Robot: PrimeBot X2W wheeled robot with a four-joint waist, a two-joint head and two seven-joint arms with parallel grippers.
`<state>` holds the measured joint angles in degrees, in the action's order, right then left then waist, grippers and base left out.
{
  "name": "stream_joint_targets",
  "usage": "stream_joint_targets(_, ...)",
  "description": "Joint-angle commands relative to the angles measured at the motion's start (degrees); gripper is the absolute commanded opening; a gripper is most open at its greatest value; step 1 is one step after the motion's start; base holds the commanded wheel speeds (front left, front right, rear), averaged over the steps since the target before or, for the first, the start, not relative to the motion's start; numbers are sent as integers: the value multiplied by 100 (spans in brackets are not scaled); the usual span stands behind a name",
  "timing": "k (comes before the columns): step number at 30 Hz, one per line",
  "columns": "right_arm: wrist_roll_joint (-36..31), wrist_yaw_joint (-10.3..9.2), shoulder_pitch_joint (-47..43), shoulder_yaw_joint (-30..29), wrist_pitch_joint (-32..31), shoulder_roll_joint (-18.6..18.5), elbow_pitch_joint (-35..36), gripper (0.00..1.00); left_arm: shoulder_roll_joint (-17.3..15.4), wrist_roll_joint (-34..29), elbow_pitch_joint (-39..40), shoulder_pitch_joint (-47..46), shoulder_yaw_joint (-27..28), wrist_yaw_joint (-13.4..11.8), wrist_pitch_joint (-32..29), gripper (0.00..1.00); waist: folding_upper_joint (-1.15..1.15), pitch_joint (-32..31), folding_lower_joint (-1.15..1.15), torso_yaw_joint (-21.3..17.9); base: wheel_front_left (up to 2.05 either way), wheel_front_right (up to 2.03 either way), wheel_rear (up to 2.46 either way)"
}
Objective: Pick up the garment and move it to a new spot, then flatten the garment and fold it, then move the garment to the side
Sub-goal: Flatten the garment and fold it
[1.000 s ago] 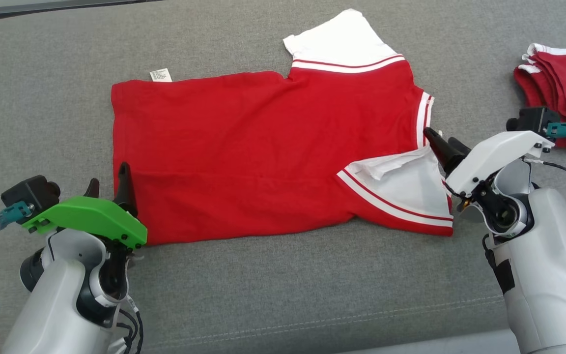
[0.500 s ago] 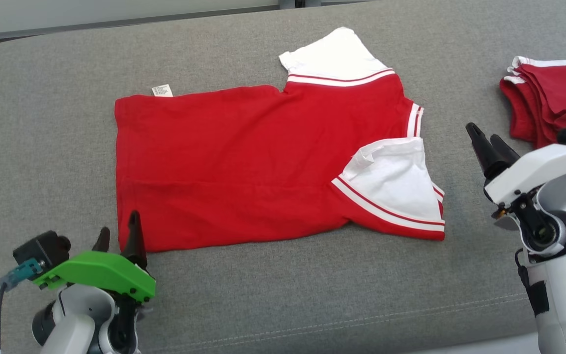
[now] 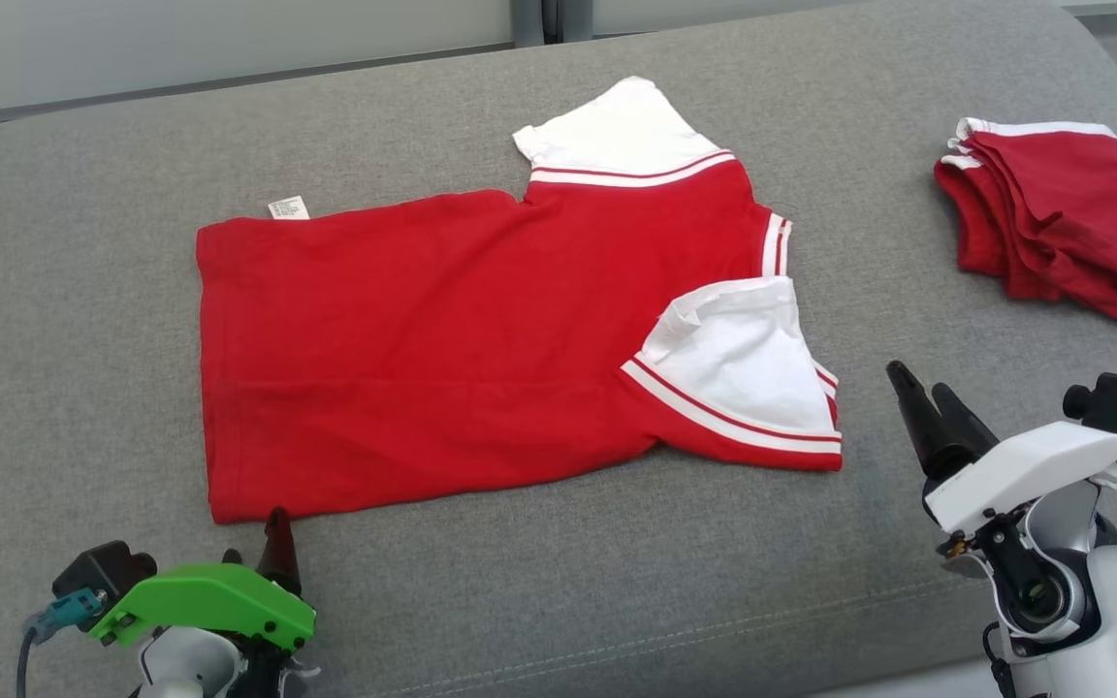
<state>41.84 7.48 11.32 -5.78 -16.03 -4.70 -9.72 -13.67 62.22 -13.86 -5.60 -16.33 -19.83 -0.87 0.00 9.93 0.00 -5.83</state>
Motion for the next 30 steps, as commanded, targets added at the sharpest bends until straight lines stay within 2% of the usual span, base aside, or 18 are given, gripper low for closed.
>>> stream_joint_targets(1,51,1,-72,5,31,8,50,100,-5,47,-55,-88,54,36,41,100,0,19,0,-70,0,0,0)
stream_joint_targets(8,111,1,-273,94,46,107,203,100,175,374,-531,-374,400,245,203,100,0,120,0,-250,0,0,0)
stream_joint_targets(9,124,1,-290,103,44,115,202,100,214,421,-597,-409,446,272,232,86,0,129,0,-270,0,0,0)
stream_joint_targets(11,156,1,-319,152,42,124,208,100,256,475,-704,-466,529,304,313,46,0,148,0,-301,0,0,0)
stream_joint_targets(12,181,1,-335,176,45,129,209,100,286,511,-743,-490,582,345,372,35,0,156,0,-310,0,0,0)
stream_joint_targets(14,216,1,-403,226,59,136,192,100,313,518,-785,-536,654,449,505,0,0,170,0,-312,0,0,0)
stream_joint_targets(20,364,1,-482,374,222,159,-33,100,421,597,-737,-543,808,687,813,0,0,213,0,-195,0,0,0)
stream_joint_targets(25,515,1,-384,479,376,168,-346,100,476,623,-617,-448,810,716,881,0,0,265,0,-45,0,0,0)
stream_joint_targets(30,660,1,-80,610,613,174,-997,100,537,599,-458,-430,731,698,838,0,0,360,0,163,0,0,0)
